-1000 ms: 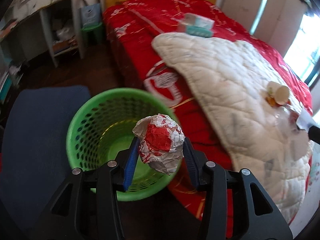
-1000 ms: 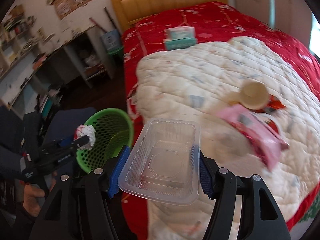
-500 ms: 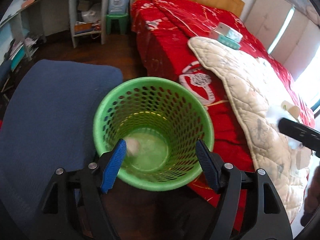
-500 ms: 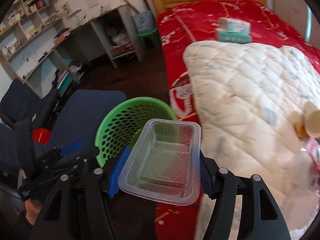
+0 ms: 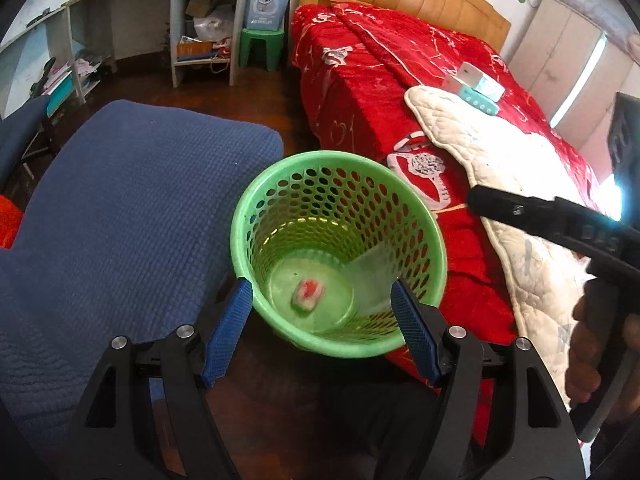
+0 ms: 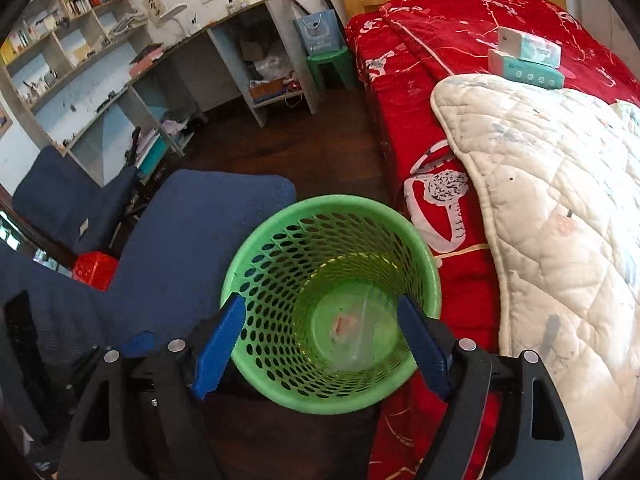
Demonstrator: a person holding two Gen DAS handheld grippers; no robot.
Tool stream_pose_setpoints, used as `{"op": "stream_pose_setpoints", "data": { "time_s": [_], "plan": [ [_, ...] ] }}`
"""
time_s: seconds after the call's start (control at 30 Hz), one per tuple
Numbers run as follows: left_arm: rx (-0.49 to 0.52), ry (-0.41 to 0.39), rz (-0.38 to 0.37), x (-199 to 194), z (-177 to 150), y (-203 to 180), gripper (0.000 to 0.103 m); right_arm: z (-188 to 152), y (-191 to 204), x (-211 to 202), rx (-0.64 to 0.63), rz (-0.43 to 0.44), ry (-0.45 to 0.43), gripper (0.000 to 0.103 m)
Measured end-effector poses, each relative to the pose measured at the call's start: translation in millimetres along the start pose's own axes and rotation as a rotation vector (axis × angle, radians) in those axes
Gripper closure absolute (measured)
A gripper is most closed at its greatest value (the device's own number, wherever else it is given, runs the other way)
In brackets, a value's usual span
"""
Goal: Collect trash
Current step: 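Drop the clear plastic tray into the green basket with the right tool, then grasp the pink snack wrapper with the right tool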
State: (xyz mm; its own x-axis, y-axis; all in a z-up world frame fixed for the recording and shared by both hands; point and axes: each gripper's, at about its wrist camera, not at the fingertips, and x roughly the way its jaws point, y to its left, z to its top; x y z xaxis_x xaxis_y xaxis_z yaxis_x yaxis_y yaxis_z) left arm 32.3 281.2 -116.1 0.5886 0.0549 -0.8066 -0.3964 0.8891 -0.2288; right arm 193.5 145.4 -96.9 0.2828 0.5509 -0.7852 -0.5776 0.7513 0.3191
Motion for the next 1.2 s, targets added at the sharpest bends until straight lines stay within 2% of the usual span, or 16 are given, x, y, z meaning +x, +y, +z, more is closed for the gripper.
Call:
{"op": "stream_pose_setpoints", "data": {
  "time_s": [0.27,0.47,0.6,0.8,0.9,1.03,1.2],
  "plan": [
    [0.041,0.000,-0.039,0.4,0.6,-28.0,0.031,-16.5,-38.2,-62.6,0.003,-0.124,-0.072,0.018],
    [0.094,0.002,-0.083,-2.2,-0.9,-65.2,0.031,-34.9,-85.5,-119.4,0.004,-0.232,-0.108,0.018],
    [0.122,0.002,-0.108,-4.9,-2.5,-84.9,0.031,-46.1,-121.6,-153.7,-0.018,-0.307,-0.114,0.013],
    [0.155,0.006,-0.141,-6.7,-5.9,-112.4,0.030,-60.6,-183.4,-182.6,-0.002,-0.338,-0.069,0.013],
    [0.167,0.012,-0.156,-5.3,-7.9,-125.2,0.030,-66.6,-209.7,-190.9,0.013,-0.322,-0.046,0.013],
    [0.197,0.024,-0.163,-3.0,-11.5,-143.6,0.030,-70.4,-234.0,-190.3,0.012,-0.324,-0.013,0.013],
    [0.223,0.034,-0.160,-0.2,-14.0,-158.9,0.030,-70.2,-256.4,-180.5,0.023,-0.276,0.030,0.013]
  ]
}}
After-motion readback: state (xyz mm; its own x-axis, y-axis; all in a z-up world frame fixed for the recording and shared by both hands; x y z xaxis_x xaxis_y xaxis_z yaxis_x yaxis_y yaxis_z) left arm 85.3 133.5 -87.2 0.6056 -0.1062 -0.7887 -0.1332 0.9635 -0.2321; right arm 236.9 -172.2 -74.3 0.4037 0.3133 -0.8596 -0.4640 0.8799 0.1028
